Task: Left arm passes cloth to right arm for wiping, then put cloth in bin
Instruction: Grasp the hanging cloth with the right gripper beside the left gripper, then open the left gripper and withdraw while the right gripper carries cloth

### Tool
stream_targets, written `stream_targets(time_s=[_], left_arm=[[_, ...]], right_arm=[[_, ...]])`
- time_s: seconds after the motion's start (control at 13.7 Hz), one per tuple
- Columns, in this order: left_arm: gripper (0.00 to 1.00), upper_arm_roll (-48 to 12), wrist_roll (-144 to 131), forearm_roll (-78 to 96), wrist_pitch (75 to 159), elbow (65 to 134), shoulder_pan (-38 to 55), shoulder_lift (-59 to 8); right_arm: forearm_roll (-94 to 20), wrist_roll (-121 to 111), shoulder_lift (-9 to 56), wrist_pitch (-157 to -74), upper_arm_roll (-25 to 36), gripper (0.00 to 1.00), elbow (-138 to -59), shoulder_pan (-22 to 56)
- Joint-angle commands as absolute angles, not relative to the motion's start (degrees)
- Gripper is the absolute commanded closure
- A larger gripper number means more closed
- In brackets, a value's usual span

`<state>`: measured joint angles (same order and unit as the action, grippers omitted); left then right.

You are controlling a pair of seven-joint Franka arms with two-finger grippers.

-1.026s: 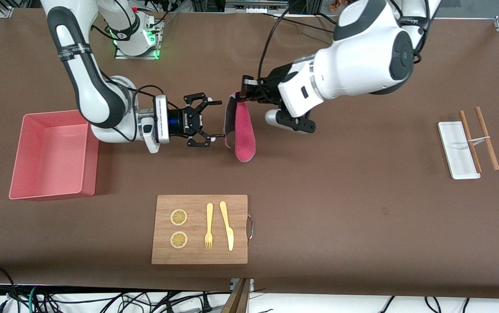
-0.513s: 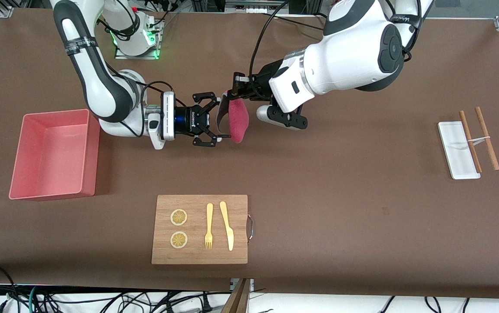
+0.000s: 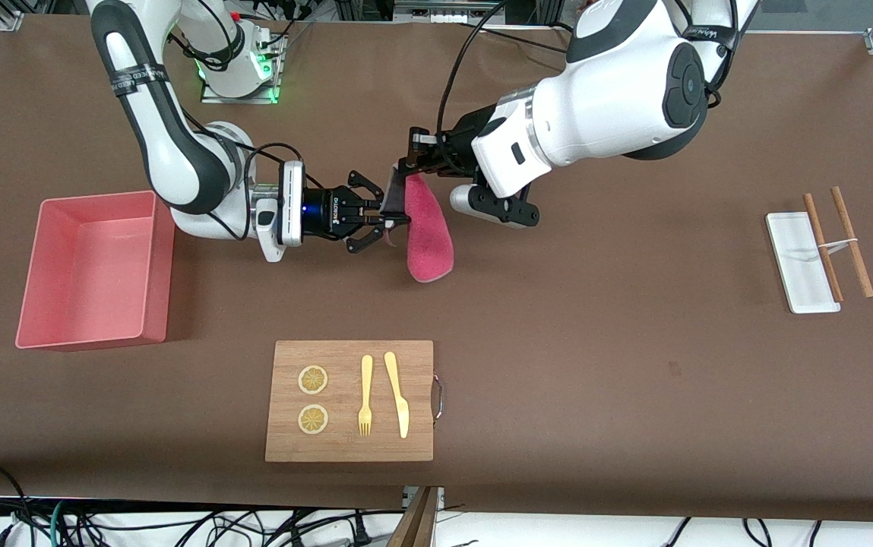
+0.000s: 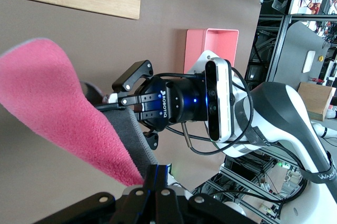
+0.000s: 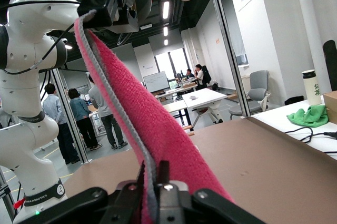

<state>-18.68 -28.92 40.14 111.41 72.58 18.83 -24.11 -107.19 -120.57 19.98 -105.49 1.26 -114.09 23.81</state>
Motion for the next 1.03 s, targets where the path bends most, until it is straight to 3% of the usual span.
stream_targets(time_s=[0.0,0.22,0.29,0.66,0.95], left_arm=[[1.0,-18.46,-29.53,41.4,111.18,71.28,18.9,-24.7],[1.0,-18.46,-29.79,41.4,111.09,71.28,18.72,-24.61],[0.01,-18.46,-30.06,41.31,110.83,71.63,18.46,-24.52],[0.0,-17.75,-29.88,38.42,103.12,71.28,15.92,-23.82],[0.0,-17.84,-25.33,24.99,92.92,71.1,11.96,-21.19]], right_arm=[[-108.19,-120.59,18.46,-106.26,1.67,1.0,-115.14,23.73],[-106.1,-120.59,18.2,-106.26,3.42,1.0,-114.44,23.03],[-104.78,-120.41,17.58,-106.26,4.3,1.0,-114.26,22.33],[-84.25,-107.35,12.23,-106.0,6.86,1.0,-113.38,16.1],[-63.95,-96.18,9.15,-105.38,6.86,1.0,-113.47,9.77]])
